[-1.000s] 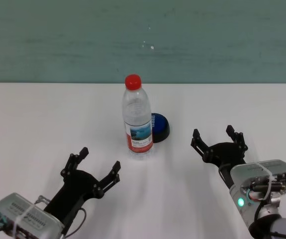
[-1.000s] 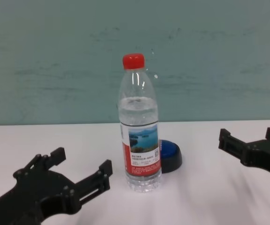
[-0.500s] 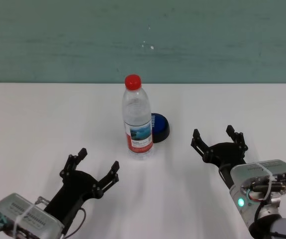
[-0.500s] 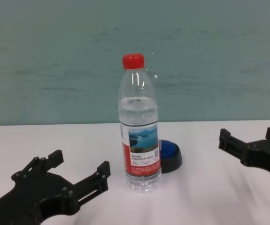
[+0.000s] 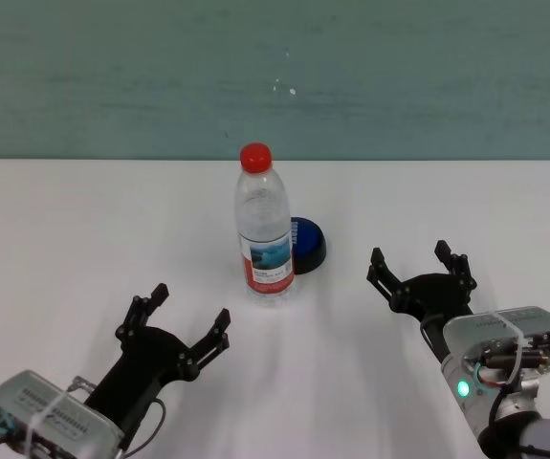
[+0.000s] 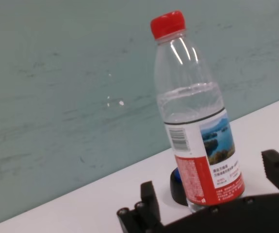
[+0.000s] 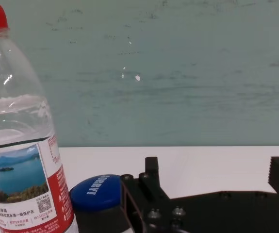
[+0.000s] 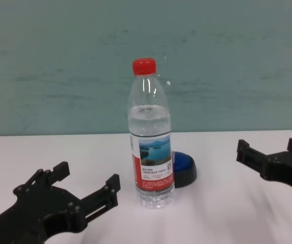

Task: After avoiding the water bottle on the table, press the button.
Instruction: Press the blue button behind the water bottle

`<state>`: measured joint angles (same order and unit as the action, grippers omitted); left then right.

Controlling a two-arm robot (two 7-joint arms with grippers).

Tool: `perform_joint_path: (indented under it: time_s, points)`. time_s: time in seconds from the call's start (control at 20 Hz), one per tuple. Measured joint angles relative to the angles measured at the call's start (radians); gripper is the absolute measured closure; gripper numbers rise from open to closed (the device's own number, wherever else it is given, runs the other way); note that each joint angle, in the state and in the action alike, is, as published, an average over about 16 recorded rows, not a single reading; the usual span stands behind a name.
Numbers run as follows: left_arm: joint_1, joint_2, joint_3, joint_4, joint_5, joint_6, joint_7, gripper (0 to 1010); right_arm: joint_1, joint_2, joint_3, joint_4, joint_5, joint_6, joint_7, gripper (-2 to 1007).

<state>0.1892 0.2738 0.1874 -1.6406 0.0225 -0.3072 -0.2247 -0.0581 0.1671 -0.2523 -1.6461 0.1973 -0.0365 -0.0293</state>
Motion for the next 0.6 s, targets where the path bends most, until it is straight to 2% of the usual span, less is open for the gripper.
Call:
perform_joint_path:
  time_s: [0.25,0.6]
  points:
    - [0.0,0.001,0.0,0.0,0.0,-0.001,-0.001,10,0.006,0.021,0.016,-0.029,0.017,0.019,0.056,2]
    - [0.0,0.001,0.001,0.0,0.0,-0.002,-0.001,10,0.022,0.072,0.04,-0.095,0.045,0.072,0.17,2]
